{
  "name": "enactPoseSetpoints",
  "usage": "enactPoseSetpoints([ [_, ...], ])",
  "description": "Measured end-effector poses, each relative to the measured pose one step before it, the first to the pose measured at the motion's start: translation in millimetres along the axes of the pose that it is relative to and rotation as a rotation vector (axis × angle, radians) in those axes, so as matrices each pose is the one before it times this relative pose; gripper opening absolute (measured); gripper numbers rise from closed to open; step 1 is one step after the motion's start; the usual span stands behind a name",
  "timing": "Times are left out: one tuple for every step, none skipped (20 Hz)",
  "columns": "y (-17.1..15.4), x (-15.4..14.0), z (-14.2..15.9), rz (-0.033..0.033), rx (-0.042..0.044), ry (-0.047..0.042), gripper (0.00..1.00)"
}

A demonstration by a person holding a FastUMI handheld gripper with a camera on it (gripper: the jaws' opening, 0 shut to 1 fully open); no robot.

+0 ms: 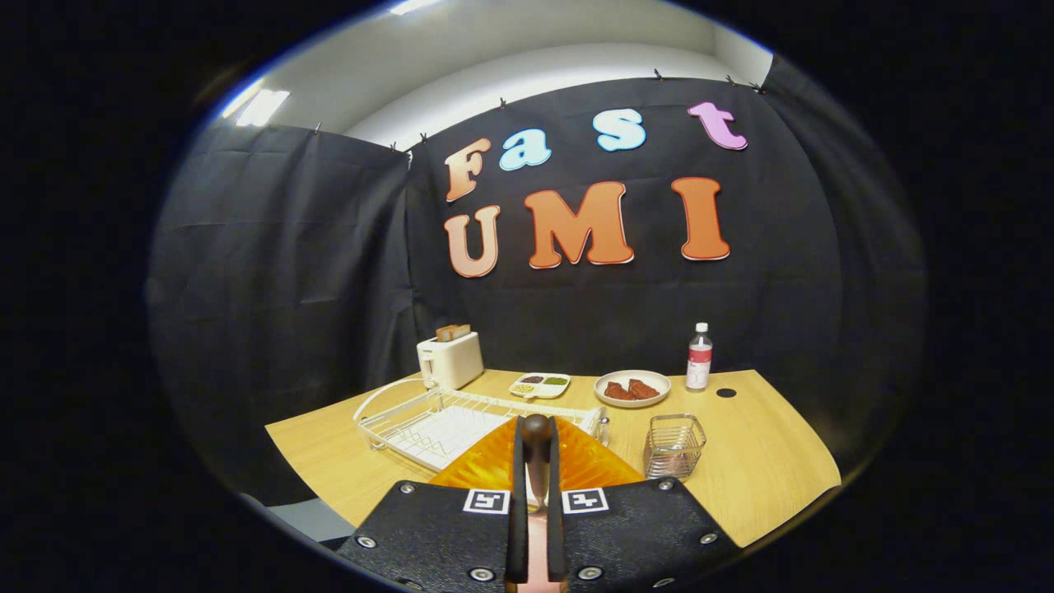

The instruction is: Take the plate from the dish rack, then take the spoon from the basket and place it into the plate.

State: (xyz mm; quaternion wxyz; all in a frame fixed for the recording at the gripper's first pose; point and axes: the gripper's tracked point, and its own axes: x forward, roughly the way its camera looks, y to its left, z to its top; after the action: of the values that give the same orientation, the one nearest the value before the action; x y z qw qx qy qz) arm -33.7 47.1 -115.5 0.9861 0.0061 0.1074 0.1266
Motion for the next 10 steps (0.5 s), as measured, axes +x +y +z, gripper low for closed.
enactPoseSetpoints([
  [3.23,-0.31,-6.74,0.01366,-0.00150,0.00951,0.09],
  [2.54,0.49,-7.23,0.00985,0.00002,0.01022,0.09],
  [2.39,0.54,-7.89,0.00998,0.00157,0.01284,0.09],
  [2.20,0.75,-6.58,0.00922,0.00772,0.01271,0.09],
  [2.72,1.48,-5.80,0.01264,0.00843,0.00878,0.09],
  [2.92,1.43,-4.22,0.01170,0.00971,0.00375,0.09],
  [2.03,1.28,-5.34,0.01012,0.00715,0.00921,0.09],
  [1.71,-0.56,-7.28,0.00820,0.00435,0.00787,0.09],
  [1.33,0.57,-5.58,0.00858,0.00016,0.00729,0.09],
  [1.50,0.25,-4.92,0.00850,-0.00161,0.00652,0.09],
])
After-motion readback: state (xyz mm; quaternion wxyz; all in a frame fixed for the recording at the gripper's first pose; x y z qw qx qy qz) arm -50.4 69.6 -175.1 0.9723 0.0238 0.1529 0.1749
